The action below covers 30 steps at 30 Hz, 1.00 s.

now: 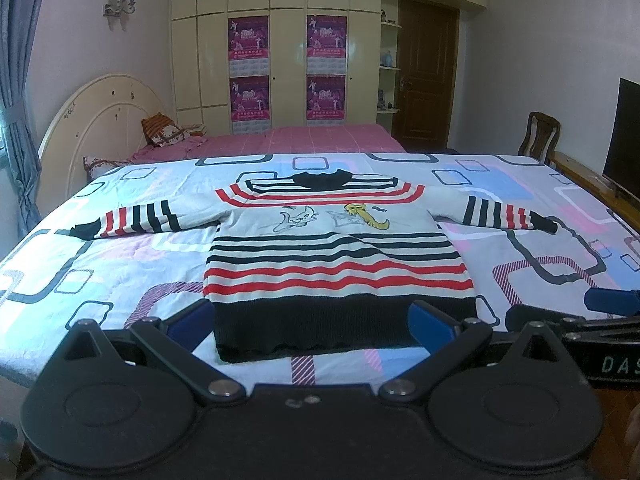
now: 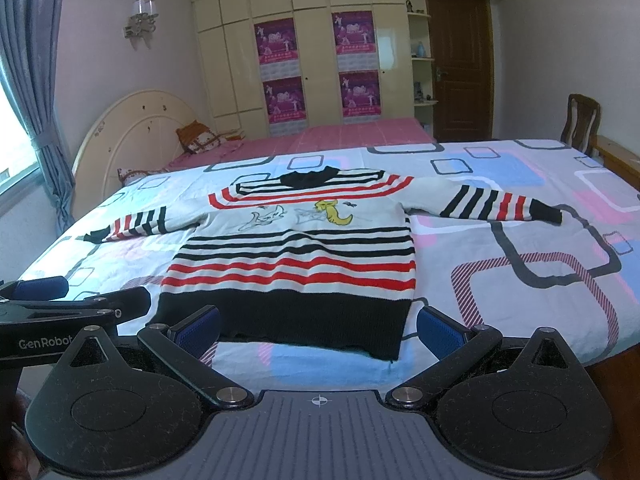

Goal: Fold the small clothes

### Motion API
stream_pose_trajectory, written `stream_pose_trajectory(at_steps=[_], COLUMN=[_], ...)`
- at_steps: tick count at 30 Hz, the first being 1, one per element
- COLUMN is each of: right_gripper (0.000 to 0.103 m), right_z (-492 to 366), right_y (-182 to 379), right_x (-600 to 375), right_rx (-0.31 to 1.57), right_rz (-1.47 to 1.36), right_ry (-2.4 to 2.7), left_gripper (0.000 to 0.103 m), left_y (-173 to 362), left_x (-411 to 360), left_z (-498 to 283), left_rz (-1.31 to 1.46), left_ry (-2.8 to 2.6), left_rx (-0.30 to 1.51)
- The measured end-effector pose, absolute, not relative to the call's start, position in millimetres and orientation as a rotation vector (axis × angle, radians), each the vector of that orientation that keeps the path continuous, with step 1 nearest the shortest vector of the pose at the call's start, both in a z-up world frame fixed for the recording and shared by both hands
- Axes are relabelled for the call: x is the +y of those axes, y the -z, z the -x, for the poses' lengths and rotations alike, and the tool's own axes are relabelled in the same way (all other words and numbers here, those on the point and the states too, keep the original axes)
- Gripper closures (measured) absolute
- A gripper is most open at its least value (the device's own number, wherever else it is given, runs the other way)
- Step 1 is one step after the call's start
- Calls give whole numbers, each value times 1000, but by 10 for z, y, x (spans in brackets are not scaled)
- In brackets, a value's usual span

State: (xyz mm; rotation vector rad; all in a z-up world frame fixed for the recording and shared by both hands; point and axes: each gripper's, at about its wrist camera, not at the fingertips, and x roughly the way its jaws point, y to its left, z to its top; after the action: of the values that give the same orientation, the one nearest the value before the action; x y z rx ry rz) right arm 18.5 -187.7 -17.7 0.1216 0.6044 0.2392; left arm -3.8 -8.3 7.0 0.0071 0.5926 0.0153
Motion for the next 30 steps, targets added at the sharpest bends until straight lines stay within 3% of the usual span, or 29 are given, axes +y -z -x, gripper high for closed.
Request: stream_pose_trajectory(at_steps=[30], right_gripper=[0], right_z=[-215], right_y=[178], right_x=[-1874], right_rx=[608], right_rz=[-122], right_ry=[-242], left_gripper=[0], left_y=[-73], left_x=[-97], left_z=[27], left_rz=[-10], left_ry=[-18], left_rx=[593])
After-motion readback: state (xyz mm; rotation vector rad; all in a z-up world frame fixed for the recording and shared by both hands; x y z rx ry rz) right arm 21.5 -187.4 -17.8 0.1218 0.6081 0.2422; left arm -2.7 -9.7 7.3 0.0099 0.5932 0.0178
